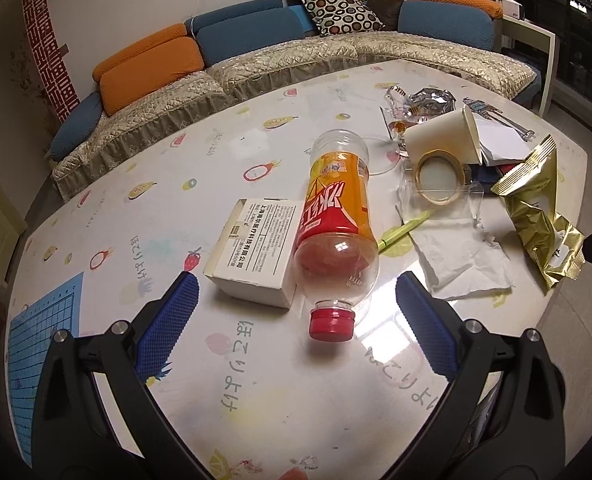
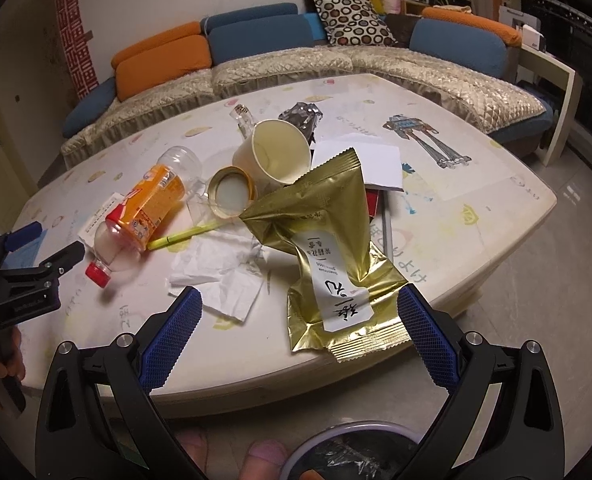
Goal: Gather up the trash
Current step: 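Grasp the orange bottle with the left tool while the right tool grasps the gold snack bag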
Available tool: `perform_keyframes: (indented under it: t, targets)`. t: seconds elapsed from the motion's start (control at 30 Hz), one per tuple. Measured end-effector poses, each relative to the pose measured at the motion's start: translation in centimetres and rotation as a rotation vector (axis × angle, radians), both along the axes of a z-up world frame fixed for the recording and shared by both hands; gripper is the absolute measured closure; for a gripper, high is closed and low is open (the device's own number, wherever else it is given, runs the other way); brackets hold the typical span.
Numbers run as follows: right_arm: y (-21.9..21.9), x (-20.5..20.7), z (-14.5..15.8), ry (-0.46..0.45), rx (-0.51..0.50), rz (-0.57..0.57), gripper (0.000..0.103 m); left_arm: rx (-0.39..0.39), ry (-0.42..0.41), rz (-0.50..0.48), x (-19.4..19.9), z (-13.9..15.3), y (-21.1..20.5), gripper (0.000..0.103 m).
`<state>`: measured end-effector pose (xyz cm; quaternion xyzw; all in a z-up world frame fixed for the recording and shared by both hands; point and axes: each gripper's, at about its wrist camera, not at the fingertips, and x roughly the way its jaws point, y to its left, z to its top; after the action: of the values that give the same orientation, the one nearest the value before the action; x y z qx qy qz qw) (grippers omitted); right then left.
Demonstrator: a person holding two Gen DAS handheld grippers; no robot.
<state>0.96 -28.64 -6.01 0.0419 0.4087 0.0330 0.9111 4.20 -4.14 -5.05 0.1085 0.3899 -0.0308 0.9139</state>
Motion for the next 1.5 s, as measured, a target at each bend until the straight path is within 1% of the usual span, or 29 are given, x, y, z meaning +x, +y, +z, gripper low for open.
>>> perform_keyframes:
  t: [0.2,0.3,0.37,0.4,0.43,0.47,0.53,0.57,0.6,0.67,0.7,0.73,0.77,0.83,0.87,0.9,1.03,1.13,1.27,1.4,1.47,1.5]
  targets:
    - [0.4,2.1,-1.4,0.018,-0.05,-0.009,0.006,0.004,0.043,0.01,2.2,-1.5,-0.4,0.006]
    - [0.4,3.3,-2.5,0.047,-0.067,-0.017,0.007,0.005,0.061,0.013,3.3,-2.1,-0.6,0.007]
    - [0.5,3.9,-3.2,0.062,-0.087,-0.02,0.01,0.011,0.072,0.008,3.9,-2.6,-0.9,0.007]
    - [0.5,4.2,-3.6,0.065,-0.096,-0.017,0.021,0.017,0.074,0.009,4.2,-2.8,-0.9,0.007]
    - [0.5,4.5,-3.9,0.072,-0.103,-0.017,0.035,0.018,0.073,0.006,4.4,-2.9,-1.0,0.007]
    - [0.5,4.8,-4.3,0.086,-0.11,-0.018,0.039,0.017,0.073,0.001,4.6,-3.0,-1.1,0.007]
    - [0.3,5.5,-5.2,0.118,-0.114,-0.03,0.039,0.021,0.085,-0.002,5.3,-3.4,-1.3,0.007]
    - [0.2,5.6,-5.4,0.12,-0.114,-0.035,0.04,0.022,0.093,-0.001,5.5,-3.7,-1.3,0.007]
    - [0.1,5.7,-5.6,0.113,-0.117,-0.04,0.044,0.013,0.097,-0.006,5.8,-3.8,-1.3,0.007]
    - [0.1,5.7,-5.6,0.102,-0.117,-0.039,0.046,-0.007,0.107,-0.013,6.1,-4.0,-1.2,0.007]
    - [0.0,5.7,-5.6,0.101,-0.117,-0.036,0.049,-0.01,0.112,-0.018,6.2,-4.2,-1.3,0.012]
    - [0.0,5.8,-5.6,0.101,-0.116,-0.037,0.056,-0.018,0.119,-0.027,6.4,-4.3,-1.3,0.015]
    - [0.0,5.9,-5.5,0.096,-0.117,-0.041,0.059,-0.002,0.111,-0.028,6.3,-4.4,-1.5,0.015]
    - [-0.3,6.1,-5.3,0.104,-0.101,-0.042,0.06,-0.003,0.102,-0.051,6.2,-4.2,-1.8,0.027]
    - [-0.3,6.1,-5.2,0.103,-0.092,-0.044,0.06,0.0,0.102,-0.065,6.1,-4.1,-2.1,0.031]
    - [-0.4,6.0,-5.0,0.094,-0.086,-0.047,0.061,-0.004,0.099,-0.081,6.1,-3.9,-2.3,0.039]
    - [-0.7,5.3,-3.6,0.062,-0.075,-0.047,0.064,-0.023,0.105,-0.091,6.1,-3.7,-2.4,0.039]
    - [-1.2,4.4,-1.9,0.029,-0.052,-0.047,0.065,-0.055,0.098,-0.085,5.9,-3.4,-2.0,0.04]
    - [-2.6,2.8,0.3,-0.014,0.0,-0.057,0.066,-0.065,0.059,-0.112,4.5,-1.7,-2.1,0.04]
    - [-5.1,-0.6,2.8,-0.06,0.079,-0.077,0.066,-0.077,0.028,-0.155,2.3,0.5,-2.9,0.04]
    - [-6.2,-2.2,3.4,-0.068,0.103,-0.095,0.066,-0.084,0.01,-0.188,1.0,1.6,-3.6,0.04]
    - [-7.0,-3.3,3.6,-0.068,0.116,-0.105,0.066,-0.076,-0.002,-0.204,0.3,2.2,-4.1,0.04]
